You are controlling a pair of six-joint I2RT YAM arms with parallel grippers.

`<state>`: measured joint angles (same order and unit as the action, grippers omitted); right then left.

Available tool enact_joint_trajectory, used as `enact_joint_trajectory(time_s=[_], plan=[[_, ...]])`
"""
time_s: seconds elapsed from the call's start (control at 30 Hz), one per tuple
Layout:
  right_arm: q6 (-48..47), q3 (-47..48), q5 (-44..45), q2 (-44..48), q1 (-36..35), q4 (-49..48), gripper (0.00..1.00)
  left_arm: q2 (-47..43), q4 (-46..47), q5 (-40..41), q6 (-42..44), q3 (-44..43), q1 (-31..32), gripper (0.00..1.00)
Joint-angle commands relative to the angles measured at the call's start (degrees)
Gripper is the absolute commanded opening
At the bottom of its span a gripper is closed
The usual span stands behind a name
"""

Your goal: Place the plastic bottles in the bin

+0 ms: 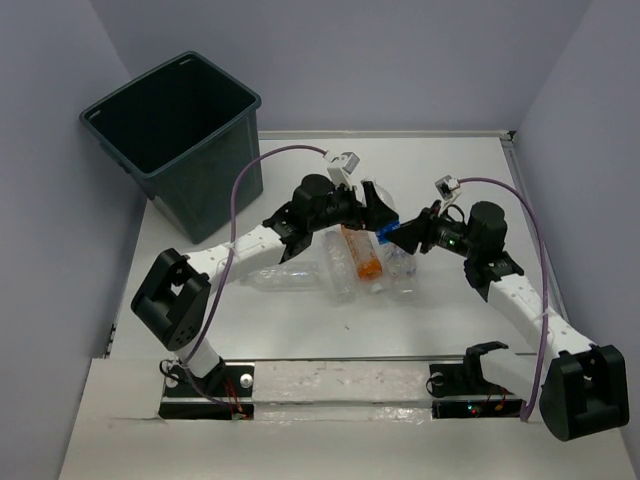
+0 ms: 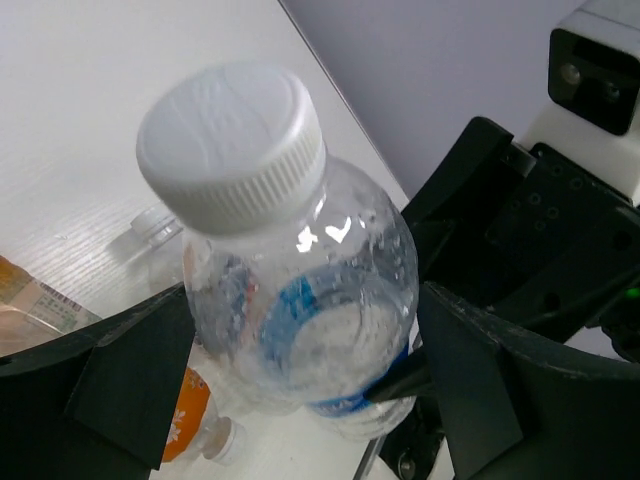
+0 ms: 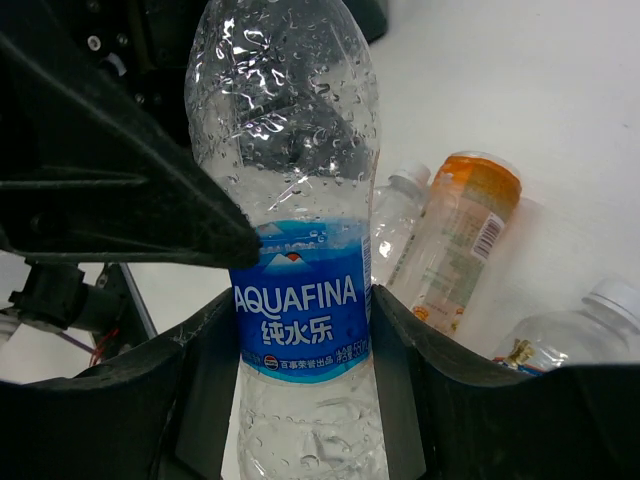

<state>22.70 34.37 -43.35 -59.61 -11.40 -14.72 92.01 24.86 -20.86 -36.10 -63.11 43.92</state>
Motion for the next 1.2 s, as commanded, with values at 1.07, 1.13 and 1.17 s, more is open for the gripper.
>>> enact_joint_trajectory(time_s=[1.07,1.13,1.17], plan=[[-4.3,4.1,20.8,-0.7,-2.1,9.3,0.9,-20.6,-19.1,38.1,10.3,-31.5,-45.7,0.35],[-4.9,5.7,27.0,-2.2,-2.1,12.1,0.9,-18.3,-20.0,39.3,10.9,-32.3,-49.2,0.35],[-5.2,6.3,28.8,-2.9,-2.1,13.5,0.9,-17.5,-20.4,40.1,11.5,-32.5,-49.9,0.35]])
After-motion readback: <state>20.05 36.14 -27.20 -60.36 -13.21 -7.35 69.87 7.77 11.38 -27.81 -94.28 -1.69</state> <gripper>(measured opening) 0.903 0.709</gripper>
